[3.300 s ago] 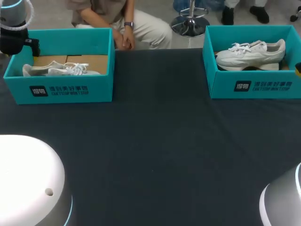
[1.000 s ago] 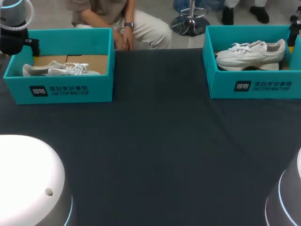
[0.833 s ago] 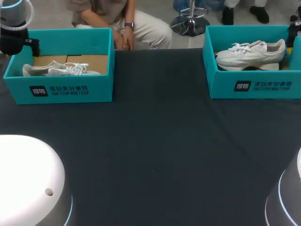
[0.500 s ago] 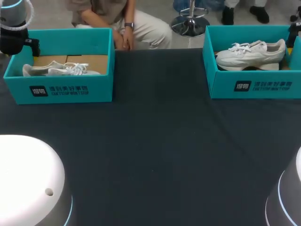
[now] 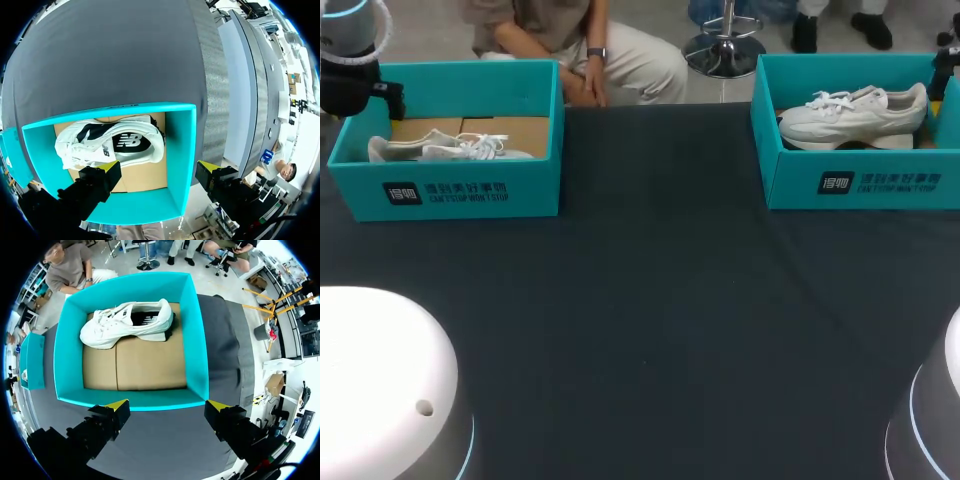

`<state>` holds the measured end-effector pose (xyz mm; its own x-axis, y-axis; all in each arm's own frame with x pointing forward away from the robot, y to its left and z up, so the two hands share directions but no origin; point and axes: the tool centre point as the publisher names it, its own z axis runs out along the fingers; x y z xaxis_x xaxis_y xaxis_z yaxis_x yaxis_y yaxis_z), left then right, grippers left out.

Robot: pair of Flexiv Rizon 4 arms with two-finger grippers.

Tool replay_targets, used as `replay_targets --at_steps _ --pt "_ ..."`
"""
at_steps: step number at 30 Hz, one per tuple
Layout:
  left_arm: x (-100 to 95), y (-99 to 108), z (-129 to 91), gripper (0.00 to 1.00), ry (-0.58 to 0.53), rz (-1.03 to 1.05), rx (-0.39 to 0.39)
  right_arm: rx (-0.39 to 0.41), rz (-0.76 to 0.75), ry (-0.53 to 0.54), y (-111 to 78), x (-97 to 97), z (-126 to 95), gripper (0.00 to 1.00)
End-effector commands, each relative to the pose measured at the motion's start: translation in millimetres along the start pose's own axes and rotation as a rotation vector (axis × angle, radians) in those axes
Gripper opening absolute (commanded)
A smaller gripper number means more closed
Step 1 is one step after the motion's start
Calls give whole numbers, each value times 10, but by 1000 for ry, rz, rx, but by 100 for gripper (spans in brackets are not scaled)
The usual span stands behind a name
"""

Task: Take the shoe out of the shoebox, open the shoe tongue, remove and reinsert the insole, then place the shoe into the shoebox

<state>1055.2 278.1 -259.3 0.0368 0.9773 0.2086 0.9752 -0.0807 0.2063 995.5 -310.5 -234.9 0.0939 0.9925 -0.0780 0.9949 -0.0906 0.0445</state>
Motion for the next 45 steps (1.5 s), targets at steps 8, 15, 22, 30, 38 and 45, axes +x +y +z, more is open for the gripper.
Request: replay_targets --at_steps 8,15,22,30,38,45 --pt "3 -4 0 100 0 1 -1 1 0 1 6 -1 1 100" --pt "3 -4 0 100 0 1 -1 -5 -16 4 153 7 89 100" --pt "3 -4 0 100 0 1 -1 -44 -35 19 552 16 165 100" --pt "3 -4 0 100 0 1 -1 -37 -38 -3 907 81 278 100" --pt "3 -4 0 100 0 1 -1 -40 5 -23 1201 136 433 100" --pt "3 -4 0 100 0 1 -1 -41 12 -13 1408 89 475 100"
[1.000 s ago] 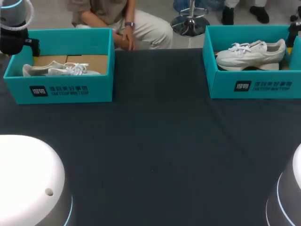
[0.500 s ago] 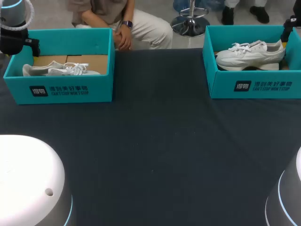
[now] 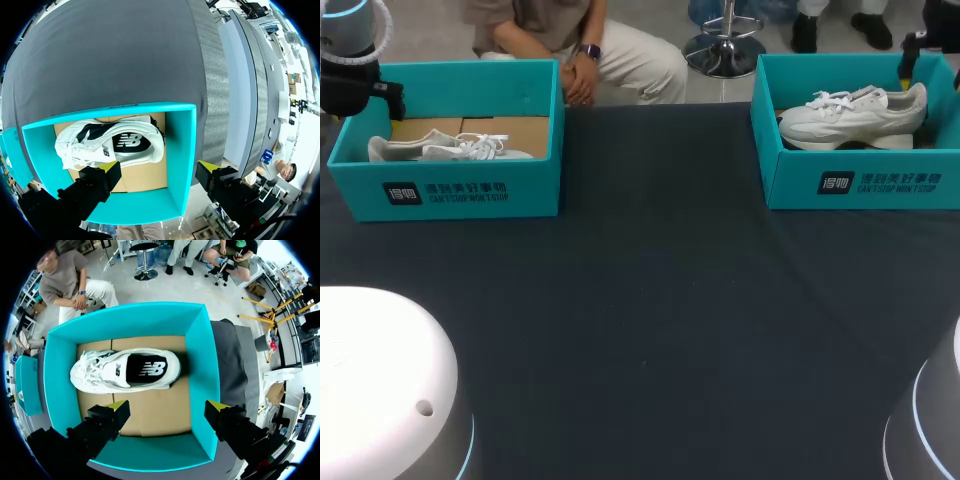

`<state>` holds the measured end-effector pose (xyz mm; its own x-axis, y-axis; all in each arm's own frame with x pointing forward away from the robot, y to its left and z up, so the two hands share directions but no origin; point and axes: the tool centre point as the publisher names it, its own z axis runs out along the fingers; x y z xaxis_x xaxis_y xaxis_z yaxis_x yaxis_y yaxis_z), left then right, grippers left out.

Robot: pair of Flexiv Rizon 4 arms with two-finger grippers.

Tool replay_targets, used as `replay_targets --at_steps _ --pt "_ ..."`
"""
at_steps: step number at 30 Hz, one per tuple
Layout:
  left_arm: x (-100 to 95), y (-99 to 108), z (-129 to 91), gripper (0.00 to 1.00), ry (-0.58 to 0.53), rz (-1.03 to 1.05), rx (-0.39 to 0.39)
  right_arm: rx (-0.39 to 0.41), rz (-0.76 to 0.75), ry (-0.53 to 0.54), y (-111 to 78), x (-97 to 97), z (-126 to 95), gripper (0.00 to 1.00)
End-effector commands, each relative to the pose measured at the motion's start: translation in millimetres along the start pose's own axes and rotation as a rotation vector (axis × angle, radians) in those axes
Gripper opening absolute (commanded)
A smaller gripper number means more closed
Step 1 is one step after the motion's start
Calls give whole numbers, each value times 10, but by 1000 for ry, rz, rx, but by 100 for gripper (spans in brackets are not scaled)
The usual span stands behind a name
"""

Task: Take the shoe out of the shoebox, open the shoe tongue, remove and reinsert the insole, then place the shoe into the shoebox

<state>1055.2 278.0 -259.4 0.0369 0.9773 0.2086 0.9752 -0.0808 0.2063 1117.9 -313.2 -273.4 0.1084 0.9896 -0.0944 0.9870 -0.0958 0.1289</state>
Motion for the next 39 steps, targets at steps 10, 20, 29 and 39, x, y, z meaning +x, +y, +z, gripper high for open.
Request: replay_targets --at_steps 10,20,29,39 --pt "3 -4 0 100 0 0 -1 87 -31 13 399 -16 199 100" --pt "3 -4 0 100 0 0 -1 109 -39 23 446 -29 408 100" --pt "3 -4 0 100 0 0 -1 126 -65 22 508 8 572 100" --pt "3 -4 0 100 0 0 -1 144 -71 28 551 -36 708 100"
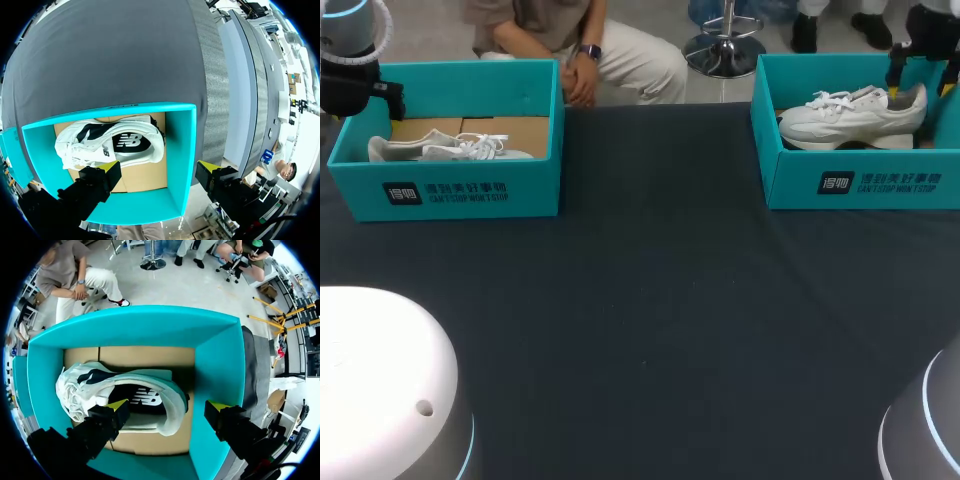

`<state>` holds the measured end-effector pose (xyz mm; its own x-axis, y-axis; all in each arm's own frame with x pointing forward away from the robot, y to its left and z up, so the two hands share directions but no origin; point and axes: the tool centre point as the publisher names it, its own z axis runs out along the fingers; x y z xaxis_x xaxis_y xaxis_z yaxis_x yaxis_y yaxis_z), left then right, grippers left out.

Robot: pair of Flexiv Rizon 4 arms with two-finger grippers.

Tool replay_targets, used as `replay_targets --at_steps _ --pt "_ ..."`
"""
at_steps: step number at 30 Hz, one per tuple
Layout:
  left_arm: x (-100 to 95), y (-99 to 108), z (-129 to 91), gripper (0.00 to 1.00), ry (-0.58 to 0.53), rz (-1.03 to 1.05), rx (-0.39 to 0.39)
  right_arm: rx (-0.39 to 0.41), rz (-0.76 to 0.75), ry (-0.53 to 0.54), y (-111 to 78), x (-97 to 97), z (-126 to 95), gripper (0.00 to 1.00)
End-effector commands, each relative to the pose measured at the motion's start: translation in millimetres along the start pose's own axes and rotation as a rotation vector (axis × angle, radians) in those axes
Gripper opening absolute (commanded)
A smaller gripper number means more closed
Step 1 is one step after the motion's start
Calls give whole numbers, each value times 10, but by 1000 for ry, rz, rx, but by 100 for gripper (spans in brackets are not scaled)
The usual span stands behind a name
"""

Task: Take the shoe out of the shoebox, open the shoe tongue, remove and reinsert the insole, then place the shoe into the shoebox

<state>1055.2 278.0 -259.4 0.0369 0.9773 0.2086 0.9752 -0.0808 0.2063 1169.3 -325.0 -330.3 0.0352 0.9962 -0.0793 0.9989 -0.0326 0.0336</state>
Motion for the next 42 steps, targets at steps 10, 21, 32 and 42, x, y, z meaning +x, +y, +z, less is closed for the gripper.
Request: replay_targets --at_steps 10,21,32,42 --pt "3 -4 0 100 0 1 -1 65 -2 21 115 -64 113 100" --pt "3 -4 0 100 0 1 -1 65 -10 28 105 -57 134 39" --pt "3 -4 0 100 0 1 -1 58 -8 28 76 -38 169 0" --pt "3 -4 0 100 0 1 -1 47 1 16 53 -80 140 0"
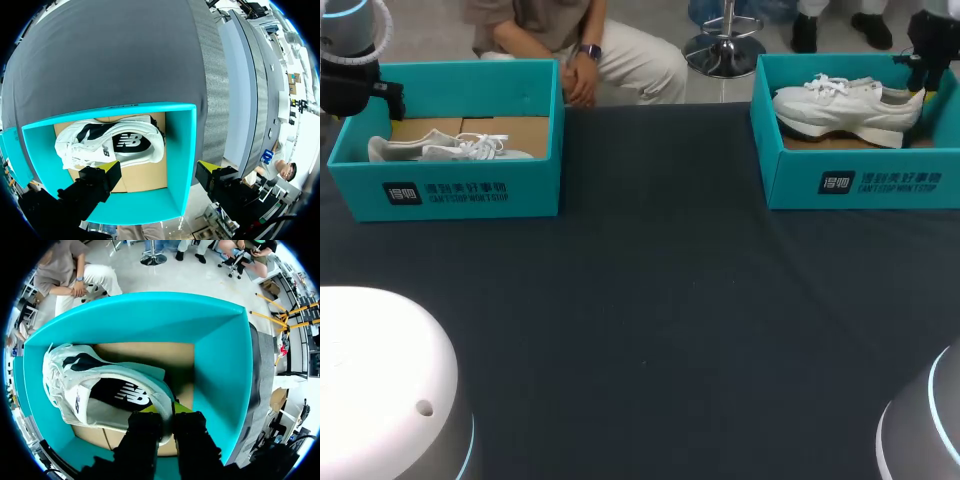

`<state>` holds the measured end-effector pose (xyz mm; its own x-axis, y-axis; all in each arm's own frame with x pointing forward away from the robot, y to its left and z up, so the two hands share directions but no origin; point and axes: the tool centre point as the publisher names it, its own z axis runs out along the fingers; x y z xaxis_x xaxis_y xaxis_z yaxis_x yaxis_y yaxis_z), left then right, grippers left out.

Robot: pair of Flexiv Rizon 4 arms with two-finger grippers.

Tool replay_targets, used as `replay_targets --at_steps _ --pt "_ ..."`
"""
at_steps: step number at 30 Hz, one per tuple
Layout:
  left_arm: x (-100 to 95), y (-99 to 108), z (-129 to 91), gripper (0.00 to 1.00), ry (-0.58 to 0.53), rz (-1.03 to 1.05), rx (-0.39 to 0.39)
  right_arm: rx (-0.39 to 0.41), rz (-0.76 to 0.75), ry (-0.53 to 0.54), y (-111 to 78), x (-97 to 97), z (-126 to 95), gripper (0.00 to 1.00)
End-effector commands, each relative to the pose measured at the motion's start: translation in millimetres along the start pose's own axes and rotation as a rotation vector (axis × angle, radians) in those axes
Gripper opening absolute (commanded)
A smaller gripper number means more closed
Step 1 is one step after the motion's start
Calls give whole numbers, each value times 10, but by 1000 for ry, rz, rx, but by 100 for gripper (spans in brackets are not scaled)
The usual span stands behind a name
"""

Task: Take the shoe out of the shoebox, open the shoe tongue, remove and reinsert the insole, then place the shoe into the shoebox

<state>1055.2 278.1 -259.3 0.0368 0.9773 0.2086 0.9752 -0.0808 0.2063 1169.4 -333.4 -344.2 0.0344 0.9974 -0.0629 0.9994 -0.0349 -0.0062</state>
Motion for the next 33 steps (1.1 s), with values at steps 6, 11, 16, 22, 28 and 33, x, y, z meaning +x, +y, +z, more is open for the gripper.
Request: replay_targets --at_steps 6,11,16,22,28,33 --pt "3 -4 0 100 0 1 -1 -12 12 -7 50 -38 -83 0" --pt "3 -4 0 100 0 1 -1 -47 21 -32 34 -56 -301 0" --pt "3 -4 0 100 0 1 -1 -79 22 -45 30 -68 -647 0" --pt "3 -4 0 100 0 1 -1 -122 21 -62 -4 -46 -1258 0" --pt "3 -4 0 100 0 1 -1 -183 21 -102 -12 -97 -1903 0" --pt "3 -4 0 100 0 1 -1 -223 16 -159 -3 -171 -2428 0"
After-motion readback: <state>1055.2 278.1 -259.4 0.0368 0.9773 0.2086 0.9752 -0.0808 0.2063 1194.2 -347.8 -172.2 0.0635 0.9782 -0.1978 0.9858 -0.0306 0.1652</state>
